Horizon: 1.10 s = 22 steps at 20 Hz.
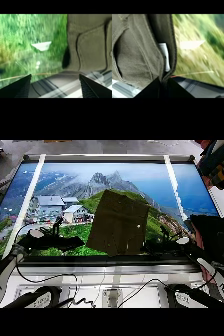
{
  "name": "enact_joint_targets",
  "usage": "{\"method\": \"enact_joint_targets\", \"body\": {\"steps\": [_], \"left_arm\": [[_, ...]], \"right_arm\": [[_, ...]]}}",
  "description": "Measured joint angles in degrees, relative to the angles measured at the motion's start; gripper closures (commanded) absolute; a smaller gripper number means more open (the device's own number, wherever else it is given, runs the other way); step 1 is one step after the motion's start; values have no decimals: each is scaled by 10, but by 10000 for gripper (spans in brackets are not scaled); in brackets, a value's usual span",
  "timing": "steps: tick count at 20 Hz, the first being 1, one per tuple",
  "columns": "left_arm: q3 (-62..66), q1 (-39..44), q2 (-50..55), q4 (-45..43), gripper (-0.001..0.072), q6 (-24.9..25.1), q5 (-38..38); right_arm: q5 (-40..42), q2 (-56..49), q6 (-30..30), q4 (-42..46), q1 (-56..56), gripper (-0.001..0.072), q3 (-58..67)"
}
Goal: Fold the clothes and pants, and hang the long-sleeved shirts on hangers.
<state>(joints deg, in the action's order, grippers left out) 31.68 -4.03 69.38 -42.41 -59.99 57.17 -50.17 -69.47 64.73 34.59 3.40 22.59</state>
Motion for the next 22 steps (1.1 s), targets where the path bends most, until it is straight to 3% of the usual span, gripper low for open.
{"method": "enact_joint_targets", "body": {"steps": [7,8,9,10,11,12,13,14,16,19,21,22], "left_arm": [[1,49,56,64,37,63,-14],[1,56,59,70,76,70,-15],[1,62,62,75,197,77,-18],[0,66,65,74,274,81,-23],[0,68,67,74,288,85,-26],[0,71,68,77,287,88,-28],[0,72,68,80,287,89,-28],[0,73,69,83,287,90,-31],[0,75,69,91,288,92,-33],[0,76,70,106,295,93,-45],[0,78,70,117,306,94,-58],[0,82,70,122,306,94,-66]], "right_arm": [[4,-1,-25,2,-2,666,5],[3,-1,-27,2,-2,666,6],[1,-1,-31,2,-2,666,6],[-1,-1,-36,2,-2,665,6],[-2,-1,-40,2,-2,663,6],[-4,-1,-43,2,-2,550,6],[-8,-1,-46,0,-2,257,6],[-16,-1,-49,-7,-2,100,7],[-23,0,-51,-14,-2,122,7],[-14,-1,-52,-4,-2,334,7],[-3,-1,-52,-9,-2,383,6],[5,-1,-52,-13,-2,493,7]]}}
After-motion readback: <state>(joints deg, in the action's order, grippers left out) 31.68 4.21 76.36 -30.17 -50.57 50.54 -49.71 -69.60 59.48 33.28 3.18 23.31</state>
